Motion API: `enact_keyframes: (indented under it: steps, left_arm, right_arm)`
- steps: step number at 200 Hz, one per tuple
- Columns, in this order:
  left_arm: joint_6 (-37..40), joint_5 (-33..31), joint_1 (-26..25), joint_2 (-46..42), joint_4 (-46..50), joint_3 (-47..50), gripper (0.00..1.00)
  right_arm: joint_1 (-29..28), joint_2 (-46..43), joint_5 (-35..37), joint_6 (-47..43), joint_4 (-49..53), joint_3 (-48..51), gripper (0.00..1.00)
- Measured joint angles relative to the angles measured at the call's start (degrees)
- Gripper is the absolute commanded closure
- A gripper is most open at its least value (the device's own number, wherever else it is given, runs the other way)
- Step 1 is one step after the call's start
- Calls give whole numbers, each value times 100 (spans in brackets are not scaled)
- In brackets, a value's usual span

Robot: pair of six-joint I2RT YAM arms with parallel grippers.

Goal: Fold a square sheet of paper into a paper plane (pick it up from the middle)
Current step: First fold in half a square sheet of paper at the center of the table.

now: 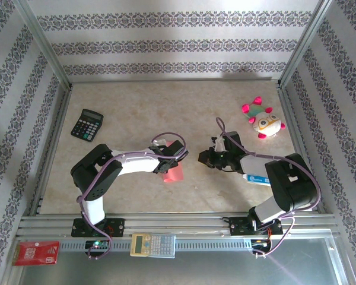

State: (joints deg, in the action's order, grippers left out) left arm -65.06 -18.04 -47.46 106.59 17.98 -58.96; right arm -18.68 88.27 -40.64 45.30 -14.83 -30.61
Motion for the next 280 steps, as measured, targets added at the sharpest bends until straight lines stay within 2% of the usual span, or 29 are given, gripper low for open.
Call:
enact_keyframes:
  steps: [38,78,104,141,178,224,255,280]
  left_arm:
    - [190,94,26,-52,-98,87,58]
    - [892,686,229,-195,-149,170,61]
    - [1375,1110,376,-378,-426,413,61]
    - [1884,1467,492,-424,-468,452,59]
    - [2225,1547,518,-428,-466,452,56]
    - [2216,1521,509,-428,-496,452,49]
    - [1937,1460,481,-435,-651,498,44]
    - [1722,1397,468,-520,-896,656,44]
  right_arm:
    - [57,120,-90,79,-125,-203,91]
    - [546,-197,-103,-50,151,-223,91]
    - [651,-492,-96,-98,350,-223,91]
    - [297,-442,-52,-87,407,-229,89]
    - [-260,142,63,-9,334,-457,86]
    - [-472,852,258,98,90,-988,85]
    - [-472,1191,334,101,48,-1355,84]
    - [-474,1488,341,101,0,-1696,82]
